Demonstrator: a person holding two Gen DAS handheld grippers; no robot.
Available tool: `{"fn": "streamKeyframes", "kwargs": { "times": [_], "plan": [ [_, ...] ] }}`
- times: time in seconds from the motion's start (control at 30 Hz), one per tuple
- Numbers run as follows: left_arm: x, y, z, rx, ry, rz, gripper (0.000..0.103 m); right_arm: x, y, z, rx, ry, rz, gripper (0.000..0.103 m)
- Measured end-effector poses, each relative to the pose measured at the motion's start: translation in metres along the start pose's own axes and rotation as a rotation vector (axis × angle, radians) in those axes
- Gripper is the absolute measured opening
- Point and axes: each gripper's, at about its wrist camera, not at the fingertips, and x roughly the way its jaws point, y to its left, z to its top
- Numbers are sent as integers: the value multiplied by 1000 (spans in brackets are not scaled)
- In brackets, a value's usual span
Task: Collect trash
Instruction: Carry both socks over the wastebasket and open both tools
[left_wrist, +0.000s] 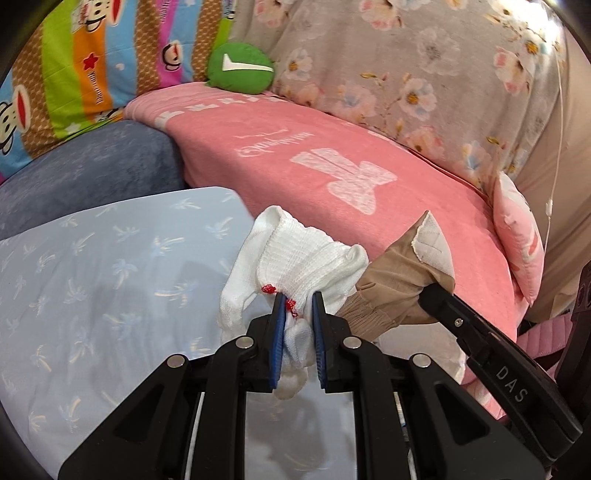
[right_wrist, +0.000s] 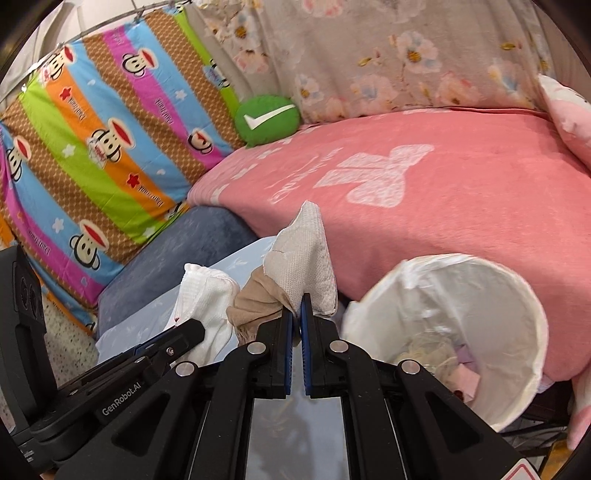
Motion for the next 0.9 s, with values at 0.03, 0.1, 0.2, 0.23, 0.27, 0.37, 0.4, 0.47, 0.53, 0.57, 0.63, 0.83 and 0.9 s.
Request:
{"fn": "streamKeyframes", "kwargs": {
  "times": [0.03,0.1,0.2,0.23,0.27,0.37,0.4,0.47,0.53,0.57,0.63,0.83,0.9],
  "plan": [
    [1,-5,0,8,3,-7,14,-4,-6,1,6,-6,-5,4],
    [3,-17,-1,25,7,-17,14,-13,-20,3,18,-20,-19,4],
    [5,-32,-2,48,12,-29,14,-23,-36,6,35,-36,-38,4],
    [6,-36,-3,55,14,-33,14,-26,-41,7,41,-41,-43,4],
    [7,-41,-3,62,17,-39,14,-29,-47,8,48,-47,-49,4],
    [11,-55,-4,83,25,-50,14,-37,-63,10,67,-61,-66,4],
    [13,-59,-4,89,28,-53,14,-39,-68,10,71,-65,-71,4],
    [15,-67,-5,102,34,-62,14,-44,-77,12,80,-71,-81,4],
    [19,-76,-6,113,40,-68,14,-47,-85,12,87,-75,-89,4],
    [20,-79,-6,118,43,-71,15,-49,-89,12,92,-78,-95,4],
    [23,-86,-7,128,49,-79,15,-53,-96,12,100,-83,-102,4],
    [29,-104,-8,155,56,-97,16,-60,-110,13,116,-93,-118,4],
    [31,-109,-8,161,62,-101,17,-62,-114,13,119,-97,-121,4]
  ]
}}
